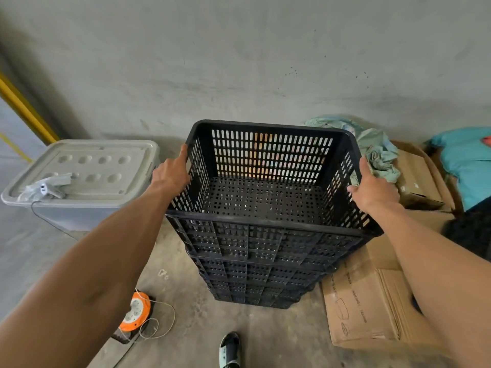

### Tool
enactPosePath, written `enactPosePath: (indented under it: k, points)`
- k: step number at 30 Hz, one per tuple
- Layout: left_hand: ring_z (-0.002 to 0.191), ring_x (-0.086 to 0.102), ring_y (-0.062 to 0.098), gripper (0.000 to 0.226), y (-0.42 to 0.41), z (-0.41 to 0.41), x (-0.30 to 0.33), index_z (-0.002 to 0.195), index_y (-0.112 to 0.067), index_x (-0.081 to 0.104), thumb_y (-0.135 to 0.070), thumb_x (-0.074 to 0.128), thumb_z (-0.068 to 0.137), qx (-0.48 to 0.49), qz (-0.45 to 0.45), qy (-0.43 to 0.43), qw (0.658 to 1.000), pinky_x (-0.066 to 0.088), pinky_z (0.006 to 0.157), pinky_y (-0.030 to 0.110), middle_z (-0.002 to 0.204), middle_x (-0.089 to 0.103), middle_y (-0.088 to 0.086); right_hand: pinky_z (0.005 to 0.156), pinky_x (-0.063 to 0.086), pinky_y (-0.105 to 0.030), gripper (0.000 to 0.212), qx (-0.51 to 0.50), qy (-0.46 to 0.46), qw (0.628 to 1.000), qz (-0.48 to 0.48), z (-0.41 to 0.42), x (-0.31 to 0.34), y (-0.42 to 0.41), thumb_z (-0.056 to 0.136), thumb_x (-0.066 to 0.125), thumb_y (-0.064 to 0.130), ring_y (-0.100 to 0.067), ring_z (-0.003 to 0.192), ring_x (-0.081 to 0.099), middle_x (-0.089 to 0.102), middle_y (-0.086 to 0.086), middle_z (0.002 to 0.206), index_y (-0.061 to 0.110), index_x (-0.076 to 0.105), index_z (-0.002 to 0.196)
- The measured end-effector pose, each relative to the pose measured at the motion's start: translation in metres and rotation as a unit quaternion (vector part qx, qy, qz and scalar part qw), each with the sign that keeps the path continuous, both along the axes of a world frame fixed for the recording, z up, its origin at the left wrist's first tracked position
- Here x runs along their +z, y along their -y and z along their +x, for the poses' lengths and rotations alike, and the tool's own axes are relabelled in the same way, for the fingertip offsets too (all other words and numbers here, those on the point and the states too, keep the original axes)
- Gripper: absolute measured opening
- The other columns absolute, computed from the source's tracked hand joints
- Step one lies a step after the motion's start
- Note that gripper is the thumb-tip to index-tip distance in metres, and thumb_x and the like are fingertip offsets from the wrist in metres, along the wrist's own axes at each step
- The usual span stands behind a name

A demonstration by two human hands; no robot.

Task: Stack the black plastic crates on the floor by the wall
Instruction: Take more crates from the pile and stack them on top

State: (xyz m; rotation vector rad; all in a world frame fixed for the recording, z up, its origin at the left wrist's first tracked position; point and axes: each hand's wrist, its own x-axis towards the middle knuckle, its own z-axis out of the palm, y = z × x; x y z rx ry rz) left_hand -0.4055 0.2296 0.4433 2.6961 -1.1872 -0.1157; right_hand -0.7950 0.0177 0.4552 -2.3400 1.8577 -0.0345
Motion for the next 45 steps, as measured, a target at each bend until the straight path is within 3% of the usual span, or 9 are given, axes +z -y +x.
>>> enactPosePath:
  k: [19,24,28,32,34,37,41,43,45]
  points:
    - [0.073,0.059,0.031,0.078,0.002,-0.012,-0.003,0.158,-0.030,0.011,-0.016,0.057,0.096,0.034,-0.015,0.013,0.999,0.053,0.070,0.046,0.084,0.060,0.014,0.072,0.046,-0.043,0.071,0.018,0.017,0.999,-0.031,-0.003,-0.012,0.025,0.102,0.048,0.034,-0.038,0.099,0.062,0.065,-0.019,0.106,0.033,0.005,0.158]
    - [0.073,0.060,0.033,0.078,0.002,-0.011,-0.006,0.157,-0.029,0.012,-0.016,0.057,0.096,0.026,-0.010,0.026,0.999,0.055,0.071,0.048,0.085,0.062,0.015,0.073,0.051,-0.044,0.071,0.019,0.008,0.999,-0.030,-0.002,-0.013,0.026,0.102,0.047,0.035,-0.036,0.089,0.063,0.065,-0.017,0.098,0.033,0.004,0.158]
    - [0.063,0.058,0.030,0.080,0.004,-0.007,-0.007,0.158,-0.026,0.011,-0.013,0.056,0.093,0.019,-0.006,0.033,0.999,0.053,0.061,0.043,0.071,0.058,0.010,0.071,0.051,-0.042,0.071,0.011,-0.005,1.000,-0.027,0.000,-0.011,0.025,0.102,0.045,0.033,-0.031,0.076,0.054,0.058,-0.014,0.087,0.033,0.002,0.158]
    - [0.059,0.056,0.025,0.085,0.004,-0.006,-0.009,0.159,-0.024,0.001,-0.018,0.056,0.095,0.009,0.013,0.026,1.000,0.054,0.061,0.042,0.065,0.053,0.008,0.081,0.049,-0.044,0.073,0.013,-0.001,1.000,-0.011,-0.001,-0.005,0.020,0.102,0.043,0.040,-0.036,0.095,0.061,0.064,-0.017,0.109,0.034,-0.003,0.158]
    - [0.067,0.060,0.026,0.092,0.005,0.000,-0.010,0.158,-0.026,-0.006,-0.032,0.060,0.095,0.007,0.031,0.010,0.999,0.055,0.067,0.042,0.080,0.062,0.014,0.093,0.048,-0.046,0.078,0.019,0.005,0.999,0.035,-0.004,0.000,0.021,0.100,0.042,0.049,-0.038,0.117,0.058,0.056,-0.018,0.137,0.038,-0.010,0.157]
    - [0.112,0.059,0.042,0.102,0.013,0.010,0.002,0.156,-0.030,-0.005,-0.062,0.062,0.085,-0.011,0.064,0.011,0.998,0.051,0.094,0.053,0.131,0.054,0.027,0.115,0.032,-0.049,0.084,0.016,0.013,0.992,0.121,-0.007,0.012,0.029,0.095,0.040,0.063,-0.038,0.145,0.031,0.022,-0.015,0.163,0.036,-0.008,0.157]
    - [0.142,0.029,0.043,0.097,0.033,0.017,0.064,0.159,-0.015,0.004,-0.068,0.049,0.090,-0.026,-0.053,0.029,0.998,0.030,0.112,0.055,0.158,0.024,0.024,0.119,0.014,-0.054,0.074,0.030,0.105,0.994,-0.016,0.004,0.063,0.039,0.098,0.032,0.062,-0.028,0.153,0.003,0.001,-0.006,0.167,0.029,0.006,0.159]
    - [0.149,0.016,0.037,0.094,0.035,0.014,0.062,0.159,-0.013,0.000,-0.070,0.036,0.093,-0.035,-0.103,0.032,0.994,0.018,0.120,0.055,0.164,0.010,0.018,0.120,0.012,-0.053,0.071,0.049,0.124,0.988,-0.078,0.000,0.060,0.034,0.100,0.026,0.060,-0.026,0.153,0.004,0.000,-0.004,0.167,0.026,0.004,0.159]
    - [0.152,0.005,0.035,0.099,0.024,0.004,0.026,0.158,-0.017,-0.010,-0.078,0.026,0.090,-0.052,-0.029,0.001,0.998,0.009,0.121,0.058,0.166,-0.008,0.012,0.119,0.023,-0.056,0.074,0.062,0.105,0.992,-0.027,-0.009,0.022,0.023,0.099,0.024,0.062,-0.031,0.150,0.019,0.011,-0.010,0.165,0.027,-0.002,0.158]
